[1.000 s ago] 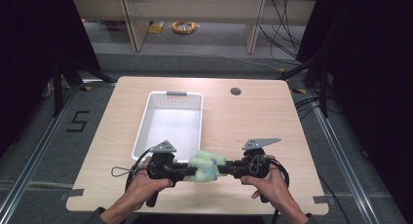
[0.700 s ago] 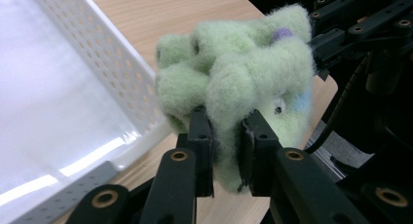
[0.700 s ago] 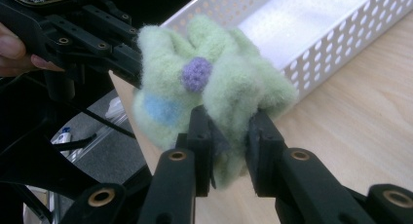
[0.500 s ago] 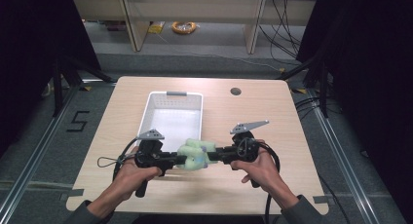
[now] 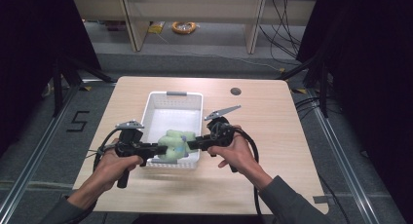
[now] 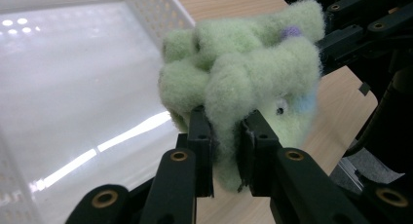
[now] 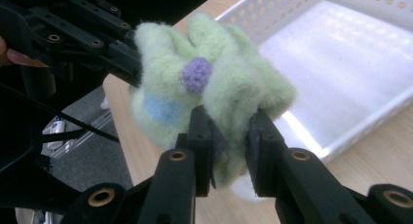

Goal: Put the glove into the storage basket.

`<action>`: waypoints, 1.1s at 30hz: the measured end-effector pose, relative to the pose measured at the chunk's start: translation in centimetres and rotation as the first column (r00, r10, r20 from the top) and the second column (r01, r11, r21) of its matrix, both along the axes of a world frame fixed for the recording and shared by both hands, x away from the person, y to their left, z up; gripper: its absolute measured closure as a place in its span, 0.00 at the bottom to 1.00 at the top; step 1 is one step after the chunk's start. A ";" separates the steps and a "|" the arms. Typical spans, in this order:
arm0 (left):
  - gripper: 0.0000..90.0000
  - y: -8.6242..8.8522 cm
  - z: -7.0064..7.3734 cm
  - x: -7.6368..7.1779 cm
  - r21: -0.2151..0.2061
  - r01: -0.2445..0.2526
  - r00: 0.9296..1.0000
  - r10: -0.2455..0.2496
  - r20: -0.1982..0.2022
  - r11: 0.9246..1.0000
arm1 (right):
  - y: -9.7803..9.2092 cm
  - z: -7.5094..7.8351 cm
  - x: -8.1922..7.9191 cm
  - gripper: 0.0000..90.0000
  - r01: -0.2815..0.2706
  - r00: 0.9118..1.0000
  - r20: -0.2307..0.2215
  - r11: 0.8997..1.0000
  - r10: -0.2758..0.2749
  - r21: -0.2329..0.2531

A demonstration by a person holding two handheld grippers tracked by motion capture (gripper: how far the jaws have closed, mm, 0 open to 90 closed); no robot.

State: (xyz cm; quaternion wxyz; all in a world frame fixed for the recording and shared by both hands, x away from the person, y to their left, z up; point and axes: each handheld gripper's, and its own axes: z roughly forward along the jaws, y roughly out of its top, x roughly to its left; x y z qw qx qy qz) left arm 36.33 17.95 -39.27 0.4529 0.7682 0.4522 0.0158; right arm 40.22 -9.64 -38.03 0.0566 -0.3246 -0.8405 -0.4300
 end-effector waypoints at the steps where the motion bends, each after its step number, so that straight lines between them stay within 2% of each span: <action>1: 0.85 0.3 -0.2 0.2 0.001 -0.011 1.000 0.011 0.000 1.000 | 0.8 -0.3 0.5 0.84 -0.006 1.000 -0.004 1.000 0.006 -0.008; 3: 0.85 0.8 -0.5 0.6 0.011 -0.014 1.000 0.014 -0.013 1.000 | 1.1 -0.4 0.7 0.84 -0.005 1.000 -0.003 1.000 0.005 -0.011; 6: 0.85 1.5 -1.4 1.2 0.025 -0.031 0.999 0.032 -0.036 0.999 | 2.4 -1.2 1.5 0.84 0.000 0.999 -0.034 0.999 -0.002 -0.037; 8: 0.85 1.7 -1.6 1.4 0.031 -0.028 0.999 0.029 -0.045 0.999 | 2.7 -1.5 1.7 0.84 0.003 0.999 -0.035 0.999 -0.004 -0.045; 10: 0.85 2.0 -2.1 1.9 0.041 -0.036 0.998 0.038 -0.058 0.999 | 3.3 -2.1 2.2 0.84 0.008 0.999 -0.053 0.999 -0.010 -0.053; 12: 0.85 2.4 -3.0 2.8 0.045 -0.037 0.995 0.041 -0.096 0.998 | 3.9 -3.1 2.6 0.84 0.020 0.997 -0.070 0.998 -0.025 -0.063; 14: 0.85 2.4 -3.3 3.1 0.041 -0.048 0.993 0.052 -0.105 0.998 | 4.1 -3.5 2.8 0.84 0.022 0.998 -0.062 0.998 -0.026 -0.066; 15: 0.85 2.5 -3.5 3.4 0.048 -0.043 0.993 0.048 -0.110 0.998 | 4.4 -4.1 3.2 0.84 0.034 0.996 -0.081 0.997 -0.039 -0.069; 17: 0.85 2.5 -4.0 4.1 0.060 -0.035 0.990 0.043 -0.135 0.998 | 4.5 -4.7 3.6 0.84 0.047 0.995 -0.089 0.996 -0.053 -0.073; 22: 0.85 2.7 -4.5 5.0 0.074 -0.023 0.987 0.035 -0.157 0.997 | 4.8 -5.6 4.0 0.83 0.060 0.991 -0.114 0.994 -0.070 -0.087; 23: 0.85 2.6 -4.7 5.1 0.090 -0.030 0.985 0.045 -0.164 0.995 | 4.9 -5.7 4.1 0.83 0.061 0.991 -0.116 0.994 -0.072 -0.094; 24: 0.85 2.6 -4.9 5.3 0.097 -0.021 0.985 0.037 -0.171 0.995 | 5.0 -5.9 4.0 0.83 0.071 0.986 -0.142 0.992 -0.086 -0.108; 28: 0.84 2.5 -5.3 5.6 0.099 -0.019 0.982 0.037 -0.186 0.995 | 5.2 -6.5 4.1 0.82 0.062 0.985 -0.152 0.991 -0.080 -0.116; 29: 0.84 2.4 -5.5 5.7 0.115 -0.004 0.980 0.027 -0.199 0.993 | 5.2 -6.7 4.0 0.82 0.065 0.984 -0.158 0.989 -0.086 -0.132; 30: 0.84 2.3 -5.6 5.7 0.111 -0.005 0.978 0.028 -0.206 0.994 | 5.3 -6.8 4.0 0.82 0.059 0.985 -0.154 0.990 -0.078 -0.127; 31: 0.84 2.3 -5.6 5.8 0.122 0.009 0.979 0.016 -0.202 0.992 | 5.3 -6.8 4.0 0.81 0.074 0.982 -0.161 0.986 -0.097 -0.147; 33: 0.84 2.1 -5.6 5.9 0.129 -0.004 0.979 0.030 -0.199 0.992 | 5.3 -6.8 4.0 0.81 0.074 0.983 -0.156 0.986 -0.097 -0.151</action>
